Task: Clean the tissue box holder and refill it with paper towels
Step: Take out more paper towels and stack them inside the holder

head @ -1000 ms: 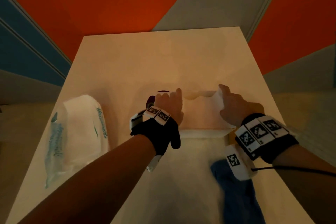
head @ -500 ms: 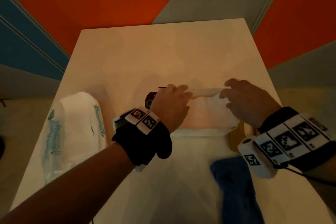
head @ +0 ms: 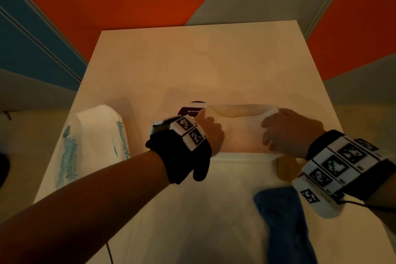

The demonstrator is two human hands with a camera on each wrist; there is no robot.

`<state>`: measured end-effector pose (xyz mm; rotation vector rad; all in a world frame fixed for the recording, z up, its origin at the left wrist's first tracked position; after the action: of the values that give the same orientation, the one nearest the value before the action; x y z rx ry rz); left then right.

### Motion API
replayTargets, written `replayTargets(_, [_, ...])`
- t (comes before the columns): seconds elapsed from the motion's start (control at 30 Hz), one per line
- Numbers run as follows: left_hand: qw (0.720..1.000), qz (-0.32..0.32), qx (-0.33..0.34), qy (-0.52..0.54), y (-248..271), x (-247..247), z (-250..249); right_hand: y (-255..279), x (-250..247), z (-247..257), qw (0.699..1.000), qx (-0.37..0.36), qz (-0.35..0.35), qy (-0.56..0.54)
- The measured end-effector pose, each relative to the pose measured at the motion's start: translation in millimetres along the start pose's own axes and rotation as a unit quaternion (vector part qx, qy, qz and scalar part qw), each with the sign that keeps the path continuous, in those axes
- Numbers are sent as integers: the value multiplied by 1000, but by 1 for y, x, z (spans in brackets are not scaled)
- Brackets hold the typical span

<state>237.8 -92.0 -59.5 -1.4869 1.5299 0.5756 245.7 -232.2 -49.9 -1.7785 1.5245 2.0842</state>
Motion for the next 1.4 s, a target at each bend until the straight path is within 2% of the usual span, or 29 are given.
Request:
replayTargets(0.03, [976, -36, -153, 149, 9, -3, 26, -1, 4, 2, 1000, -2, 5, 3])
replayTargets(0.07, [928, 5, -240, 286, 13, 16, 33, -2, 6, 4, 1000, -4, 10, 5])
replayTargets(0.1, [909, 60, -245, 332, 8, 20, 21, -4, 7, 4, 1000, 0, 13, 3])
replayTargets(0.17, [964, 154, -135, 170, 8, -6, -8, -3, 1, 3, 999, 14, 1, -41])
replayTargets(0.2, [963, 172, -142, 150, 19, -19, -16, -2, -5, 3, 997, 16, -22, -67])
replayTargets(0.23, [965, 147, -170, 135, 21, -36, -14, 0, -13, 4, 994, 18, -54, -93])
replayTargets(0.27, [980, 92, -148, 94, 25, -56, -14, 2, -23, 8, 987, 14, -99, -128])
replayTargets(0.3, [980, 19, -164, 114, 36, -78, -4, 5, -34, 14, 973, 3, -149, -176])
replayTargets(0.37, [952, -96, -246, 154, 74, -113, 34, 14, -59, 42, 932, -53, -228, -278])
replayTargets(0.43, [913, -144, -359, 125, 118, -137, 78, 18, -77, 89, 913, -128, -236, -308])
replayTargets(0.53, [858, -136, -487, 86, 173, -151, 133, 6, -85, 169, 900, -218, -188, -328])
replayTargets(0.63, [828, -74, -554, 45, 206, -143, 168, -25, -78, 227, 892, -221, -100, -381])
replayTargets(0.7, [820, -34, -570, 27, 215, -133, 185, -39, -81, 253, 875, -218, -69, -426])
replayTargets(0.8, [805, -35, -590, 49, 223, -125, 204, -58, -80, 280, 855, -195, -17, -481])
replayTargets(0.93, [794, -59, -600, 83, 225, -126, 220, -87, -57, 298, 875, -141, 34, -461])
replayTargets(1.17, [839, -15, -544, 18, 211, -136, 223, -92, -55, 319, 854, -119, 25, -506])
replayTargets(1.3, [827, -22, -555, 82, 210, -135, 233, -94, -57, 324, 852, -118, 21, -510])
replayTargets(1.4, [808, -73, -567, 146, 212, -139, 240, -96, -58, 325, 845, -106, 23, -524])
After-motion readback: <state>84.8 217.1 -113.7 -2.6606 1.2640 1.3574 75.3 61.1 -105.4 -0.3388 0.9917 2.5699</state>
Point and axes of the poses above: each hand's wrist, its own y-axis away from the middle knuckle, its own x-axis out of the palm, z = x × y, the point moved 8 cm from there along -y, towards the middle knuckle, and after that the axes turned 5 degrees about -y, right-handed, at the moved point
